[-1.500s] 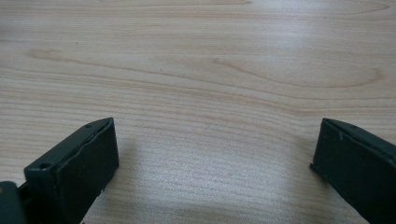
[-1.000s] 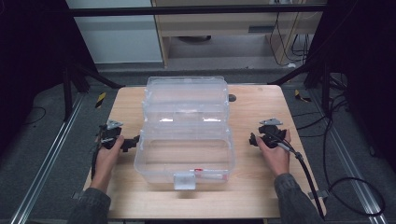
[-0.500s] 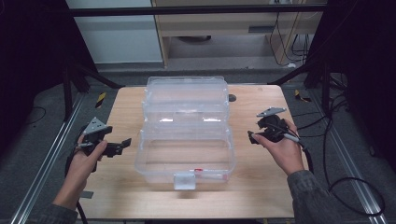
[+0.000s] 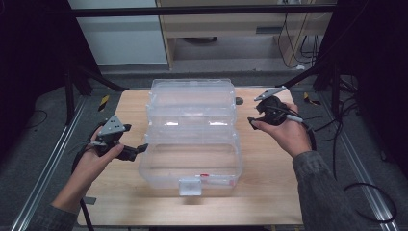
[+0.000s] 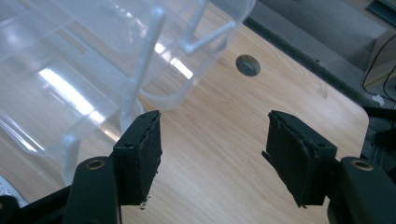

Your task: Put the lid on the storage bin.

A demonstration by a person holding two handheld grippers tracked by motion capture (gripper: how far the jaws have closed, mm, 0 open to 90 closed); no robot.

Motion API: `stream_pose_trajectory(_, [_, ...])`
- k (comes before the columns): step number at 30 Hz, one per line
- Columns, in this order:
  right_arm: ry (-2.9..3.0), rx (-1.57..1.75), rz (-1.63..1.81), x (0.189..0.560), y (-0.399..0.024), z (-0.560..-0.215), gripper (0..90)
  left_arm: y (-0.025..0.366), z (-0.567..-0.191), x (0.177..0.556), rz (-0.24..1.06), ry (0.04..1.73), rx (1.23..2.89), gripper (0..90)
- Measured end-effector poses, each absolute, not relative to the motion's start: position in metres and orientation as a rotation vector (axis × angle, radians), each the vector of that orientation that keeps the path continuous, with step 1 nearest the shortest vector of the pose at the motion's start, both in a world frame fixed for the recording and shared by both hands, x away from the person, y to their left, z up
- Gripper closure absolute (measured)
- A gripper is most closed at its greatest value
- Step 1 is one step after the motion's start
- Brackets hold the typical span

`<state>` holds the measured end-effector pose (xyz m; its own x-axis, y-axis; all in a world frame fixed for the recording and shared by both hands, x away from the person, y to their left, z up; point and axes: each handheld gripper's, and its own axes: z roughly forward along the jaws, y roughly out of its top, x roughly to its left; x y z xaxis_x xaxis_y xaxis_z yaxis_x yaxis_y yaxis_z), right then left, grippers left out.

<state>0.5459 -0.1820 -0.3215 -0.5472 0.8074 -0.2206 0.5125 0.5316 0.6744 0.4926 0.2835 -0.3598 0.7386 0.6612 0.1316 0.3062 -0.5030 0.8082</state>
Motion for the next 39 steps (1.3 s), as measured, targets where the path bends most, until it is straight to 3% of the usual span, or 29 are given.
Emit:
stream_pose_trajectory(1, [2.281,1.035,0.755,0.548,-0.176,-0.313,30.6,0.28,-0.357,0.491,0.553,0.708,2.126,3.4])
stream_pose_trajectory(5, [2.324,0.971,0.73,0.55,-0.168,-0.3,28.3,0.272,-0.354,0.49,0.534,0.675,2.125,3.0])
stream_pose_trajectory(11, [2.352,0.895,0.729,0.554,-0.16,-0.28,36.2,0.252,-0.35,0.49,0.485,0.637,2.193,3.6])
stream_pose_trajectory(14, [2.379,0.864,0.732,0.559,-0.155,-0.278,39.0,0.247,-0.349,0.491,0.468,0.624,2.223,3.6])
stream_pose_trajectory(20, [2.475,0.742,0.743,0.577,-0.129,-0.276,53.6,0.243,-0.347,0.486,0.418,0.525,2.307,3.7])
stream_pose_trajectory(26, [2.545,0.633,0.716,0.583,-0.105,-0.276,60.0,0.239,-0.348,0.472,0.374,0.464,2.313,3.6])
stream_pose_trajectory(29, [2.579,0.573,0.689,0.585,-0.093,-0.277,60.3,0.23,-0.354,0.47,0.362,0.414,2.376,3.6])
stream_pose_trajectory(35, [2.639,0.504,0.575,0.593,-0.073,-0.288,50.4,0.215,-0.372,0.47,0.325,0.395,2.433,3.8])
stream_pose_trajectory(39, [2.662,0.465,0.549,0.594,-0.065,-0.293,52.1,0.213,-0.378,0.469,0.297,0.392,2.44,3.7])
